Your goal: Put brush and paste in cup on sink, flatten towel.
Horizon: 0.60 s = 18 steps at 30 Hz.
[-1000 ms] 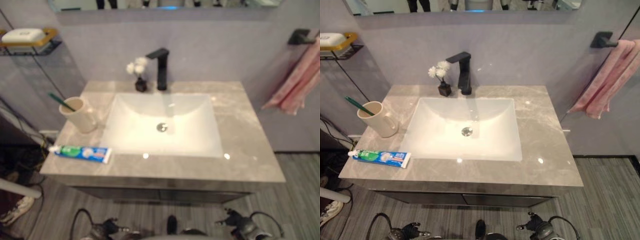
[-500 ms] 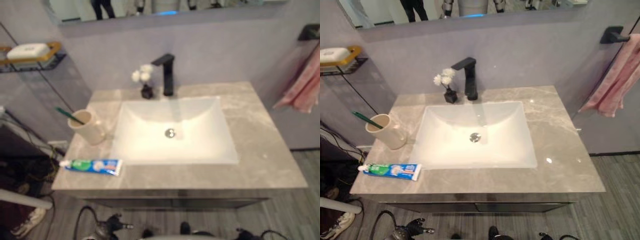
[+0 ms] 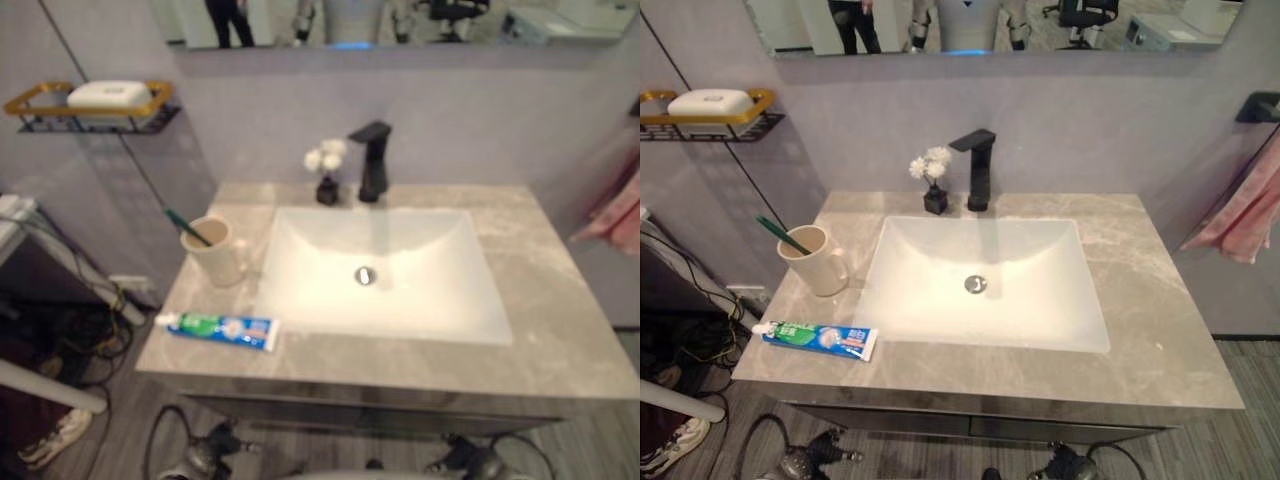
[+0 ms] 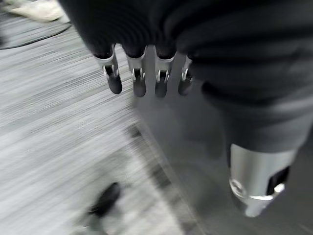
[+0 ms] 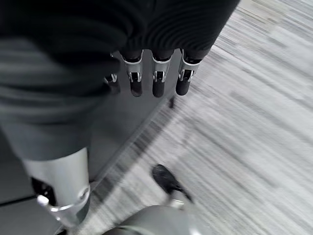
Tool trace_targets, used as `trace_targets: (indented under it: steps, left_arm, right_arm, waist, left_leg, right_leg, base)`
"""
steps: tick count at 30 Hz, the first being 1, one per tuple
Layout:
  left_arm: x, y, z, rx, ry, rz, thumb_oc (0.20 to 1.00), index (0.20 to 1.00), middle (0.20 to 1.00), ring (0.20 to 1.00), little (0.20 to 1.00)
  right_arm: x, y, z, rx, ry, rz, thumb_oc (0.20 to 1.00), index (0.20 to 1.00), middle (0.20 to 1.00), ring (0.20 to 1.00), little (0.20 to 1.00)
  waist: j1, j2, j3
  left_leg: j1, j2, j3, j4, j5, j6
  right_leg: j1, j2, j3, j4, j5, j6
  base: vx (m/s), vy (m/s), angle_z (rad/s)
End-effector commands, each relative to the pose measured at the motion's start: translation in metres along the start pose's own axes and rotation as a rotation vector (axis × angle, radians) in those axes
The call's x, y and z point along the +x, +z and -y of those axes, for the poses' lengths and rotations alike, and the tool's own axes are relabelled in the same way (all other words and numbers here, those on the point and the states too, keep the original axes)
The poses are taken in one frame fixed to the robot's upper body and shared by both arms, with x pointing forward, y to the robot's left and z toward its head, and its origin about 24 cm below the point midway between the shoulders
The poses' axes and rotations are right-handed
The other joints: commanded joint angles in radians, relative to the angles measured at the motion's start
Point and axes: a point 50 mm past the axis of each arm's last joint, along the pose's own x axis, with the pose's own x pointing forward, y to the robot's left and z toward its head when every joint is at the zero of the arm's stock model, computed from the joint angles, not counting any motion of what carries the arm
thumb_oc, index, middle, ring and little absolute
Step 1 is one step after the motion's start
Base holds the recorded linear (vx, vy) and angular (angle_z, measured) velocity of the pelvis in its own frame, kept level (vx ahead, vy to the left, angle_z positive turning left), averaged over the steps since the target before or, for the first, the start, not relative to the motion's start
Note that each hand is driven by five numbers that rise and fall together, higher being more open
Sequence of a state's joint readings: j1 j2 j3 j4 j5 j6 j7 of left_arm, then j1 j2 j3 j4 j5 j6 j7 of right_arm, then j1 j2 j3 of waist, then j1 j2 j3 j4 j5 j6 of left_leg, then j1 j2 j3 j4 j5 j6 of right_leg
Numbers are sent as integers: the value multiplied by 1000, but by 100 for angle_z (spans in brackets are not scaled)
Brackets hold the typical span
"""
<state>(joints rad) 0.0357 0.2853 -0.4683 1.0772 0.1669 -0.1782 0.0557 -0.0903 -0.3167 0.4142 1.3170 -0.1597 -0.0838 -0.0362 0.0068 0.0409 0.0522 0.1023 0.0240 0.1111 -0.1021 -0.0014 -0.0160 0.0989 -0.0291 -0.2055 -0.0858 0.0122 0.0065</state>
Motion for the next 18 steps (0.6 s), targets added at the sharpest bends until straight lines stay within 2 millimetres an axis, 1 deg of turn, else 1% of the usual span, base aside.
trace_targets:
  steps: [1, 2, 3, 4, 5, 6, 7, 8, 9, 10, 11, 12, 13, 14, 15, 16, 17, 18]
  left_arm:
    - [-13, -5, -15, 138, -52, 95, 1000, 1000, 1000, 1000, 1000]
    - [-24, 0, -23, 170, -77, 173, 1000, 1000, 1000, 1000, 1000]
    - [-36, 2, -33, 202, -97, 216, 1000, 1000, 1000, 1000, 1000]
    - [-54, 21, -50, 306, -134, 336, 1000, 1000, 1000, 1000, 1000]
    - [-56, 20, -52, 307, -135, 332, 1000, 1000, 1000, 1000, 1000]
    - [-77, 44, -71, 397, -164, 447, 1000, 1000, 1000, 1000, 1000]
    - [-89, 53, -82, 428, -177, 489, 1000, 1000, 1000, 1000, 1000]
    - [-91, 53, -84, 427, -178, 487, 1000, 1000, 1000, 1000, 1000]
    - [-103, 63, -95, 441, -172, 519, 1000, 1000, 1000, 1000, 1000]
    - [-117, 81, -103, 454, -177, 597, 1000, 1000, 1000, 1000, 1000]
    - [-149, 103, -119, 449, -192, 684, 1000, 1000, 1000, 1000, 1000]
    - [-152, 102, -120, 446, -191, 679, 1000, 1000, 1000, 1000, 1000]
    - [-166, 108, -126, 450, -181, 710, 1000, 1000, 1000, 1000, 1000]
    - [-179, 119, -129, 459, -173, 765, 1000, 1000, 1000, 1000, 1000]
    - [-201, 130, -137, 433, -122, 854, 1000, 1000, 1000, 1000, 1000]
    - [-202, 129, -137, 432, -120, 850, 1000, 1000, 1000, 1000, 1000]
    - [-211, 134, -145, 424, -62, 890, 1000, 1000, 1000, 1000, 1000]
    - [-213, 134, -151, 396, -16, 909, 1000, 1000, 1000, 1000, 1000]
  right_arm:
    - [1, -2, 32, -33, -87, -34, 1000, 1000, 1000, 1000, 1000]
    - [0, -3, 42, -10, -115, -45, 1000, 1000, 1000, 1000, 1000]
    - [-1, -4, 48, 10, -129, -54, 1000, 1000, 1000, 1000, 1000]
    - [-2, -4, 62, 30, -162, -69, 1000, 1000, 1000, 1000, 1000]
    - [-2, -3, 61, 31, -159, -67, 1000, 1000, 1000, 1000, 1000]
    - [-3, -3, 70, 21, -180, -70, 1000, 1000, 1000, 1000, 1000]
    - [-3, -2, 74, 7, -181, -70, 1000, 1000, 1000, 1000, 1000]
    - [-3, -1, 73, 8, -178, -68, 1000, 1000, 1000, 1000, 1000]
    - [-3, -2, 75, 1, -174, -73, 1000, 1000, 1000, 1000, 1000]
    - [-4, -5, 77, -13, -172, -86, 1000, 1000, 1000, 1000, 1000]
    - [-4, -10, 75, -33, -145, -107, 1000, 1000, 1000, 1000, 1000]
    - [-4, -8, 73, -35, -141, -104, 1000, 1000, 1000, 1000, 1000]
    - [-4, -12, 70, -38, -123, -117, 1000, 1000, 1000, 1000, 1000]
    - [-5, -16, 66, -36, -106, -131, 1000, 1000, 1000, 1000, 1000]
    - [-5, -23, 57, -23, -76, -150, 1000, 1000, 1000, 1000, 1000]
    - [-5, -22, 56, -25, -72, -148, 1000, 1000, 1000, 1000, 1000]
    - [-6, -28, 51, -13, -59, -158, 1000, 1000, 1000, 1000, 1000]
    - [-6, -31, 47, -3, -52, -163, 1000, 1000, 1000, 1000, 1000]
  waist:
    - [73, -39, 33]
    - [91, -33, 39]
    - [96, -34, 39]
    - [116, -22, 48]
    - [114, -25, 48]
    - [120, -18, 51]
    - [118, -15, 53]
    - [117, -18, 52]
    - [113, -17, 52]
    - [117, -10, 50]
    - [118, -6, 50]
    - [114, -10, 50]
    - [116, -10, 46]
    - [124, -7, 45]
    - [129, -10, 39]
    - [124, -13, 38]
    - [125, -16, 35]
    - [127, -17, 35]
  left_leg:
    - [-21, -45, -51, 15, -66, 41]
    - [-30, -48, -72, 15, -60, 42]
    - [-38, -50, -89, 15, -54, 43]
    - [-51, -51, -111, 15, -45, 42]
    - [-52, -51, -113, 15, -44, 41]
    - [-63, -53, -130, 15, -37, 39]
    - [-68, -53, -136, 15, -35, 36]
    - [-69, -53, -138, 15, -34, 36]
    - [-71, -53, -144, 15, -33, 35]
    - [-73, -53, -148, 15, -32, 33]
    - [-79, -52, -164, 15, -24, 28]
    - [-80, -52, -165, 15, -23, 28]
    - [-83, -51, -174, 15, -19, 27]
    - [-87, -52, -182, 15, -16, 24]
    - [-96, -54, -200, 15, -10, 19]
    - [-97, -55, -201, 15, -9, 19]
    - [-102, -55, -211, 15, -6, 17]
    - [-104, -56, -215, 15, -3, 15]
  right_leg:
    - [29, -12, -4, 8, -97, 28]
    - [30, -13, -24, 11, -97, 29]
    - [28, -14, -40, 14, -99, 31]
    - [24, -14, -61, 18, -100, 33]
    - [23, -14, -64, 18, -101, 33]
    - [22, -14, -78, 18, -101, 33]
    - [21, -13, -87, 18, -101, 33]
    - [21, -13, -89, 19, -101, 33]
    - [22, -13, -99, 17, -101, 33]
    - [23, -13, -104, 17, -102, 32]
    - [24, -12, -121, 19, -104, 29]
    - [24, -11, -122, 20, -104, 28]
    - [24, -11, -132, 20, -105, 27]
    - [26, -10, -141, 19, -105, 25]
    - [27, -9, -166, 14, -106, 22]
    - [27, -9, -167, 13, -106, 22]
    - [28, -8, -179, 11, -106, 21]
    - [27, -8, -185, 10, -106, 20]
  base:
    - [-46, -19, 101]
    - [-64, -23, 99]
    - [-85, -29, 85]
    - [-64, -20, 81]
    - [-73, -26, 69]
    - [-44, -16, 65]
    - [-44, -16, 51]
    - [-19, -9, 40]
    - [-2, -9, 29]
    - [-9, -29, 17]
    - [-6, -26, 9]
    - [-8, -36, 11]
    - [-1, -31, 12]
    - [-2, -63, 21]
    - [-3, -49, 25]
    - [-1, -51, 31]
    - [1, -27, 30]
    - [8, -45, 42]
